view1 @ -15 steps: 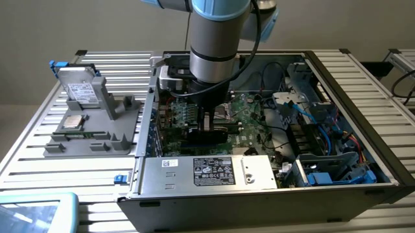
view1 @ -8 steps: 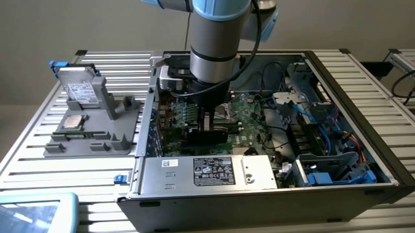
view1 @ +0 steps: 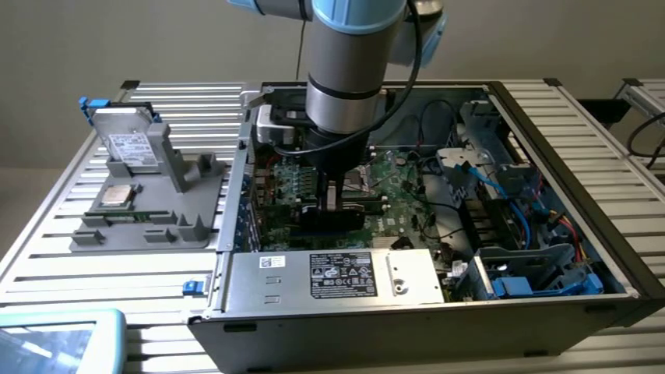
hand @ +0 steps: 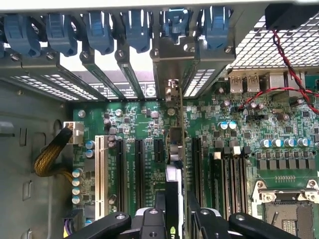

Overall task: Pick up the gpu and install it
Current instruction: 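Insert the gpu into the slot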

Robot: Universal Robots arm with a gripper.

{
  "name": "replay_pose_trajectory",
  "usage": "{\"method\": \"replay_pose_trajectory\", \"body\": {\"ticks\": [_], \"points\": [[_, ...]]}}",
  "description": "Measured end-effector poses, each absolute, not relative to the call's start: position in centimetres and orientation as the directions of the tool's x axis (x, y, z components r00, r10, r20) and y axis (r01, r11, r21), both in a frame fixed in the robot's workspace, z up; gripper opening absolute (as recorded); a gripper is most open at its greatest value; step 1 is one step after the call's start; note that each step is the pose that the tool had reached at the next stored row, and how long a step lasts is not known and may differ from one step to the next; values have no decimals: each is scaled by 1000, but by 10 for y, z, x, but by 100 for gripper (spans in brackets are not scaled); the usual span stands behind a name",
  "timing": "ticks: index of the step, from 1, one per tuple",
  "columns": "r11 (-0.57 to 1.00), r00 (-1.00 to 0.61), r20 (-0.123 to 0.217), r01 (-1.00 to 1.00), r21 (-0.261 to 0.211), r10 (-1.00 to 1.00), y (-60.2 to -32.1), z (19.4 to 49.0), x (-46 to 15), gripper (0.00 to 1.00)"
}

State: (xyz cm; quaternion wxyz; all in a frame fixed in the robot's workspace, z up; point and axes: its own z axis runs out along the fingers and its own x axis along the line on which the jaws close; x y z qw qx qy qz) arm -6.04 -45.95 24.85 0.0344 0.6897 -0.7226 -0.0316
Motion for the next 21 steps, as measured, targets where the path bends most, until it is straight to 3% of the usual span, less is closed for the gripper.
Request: {"method": "replay_pose_trajectory", "body": {"ticks": [21], "points": [[46,-46,8,-995,88,-999,-460,248,-60,27]]}}
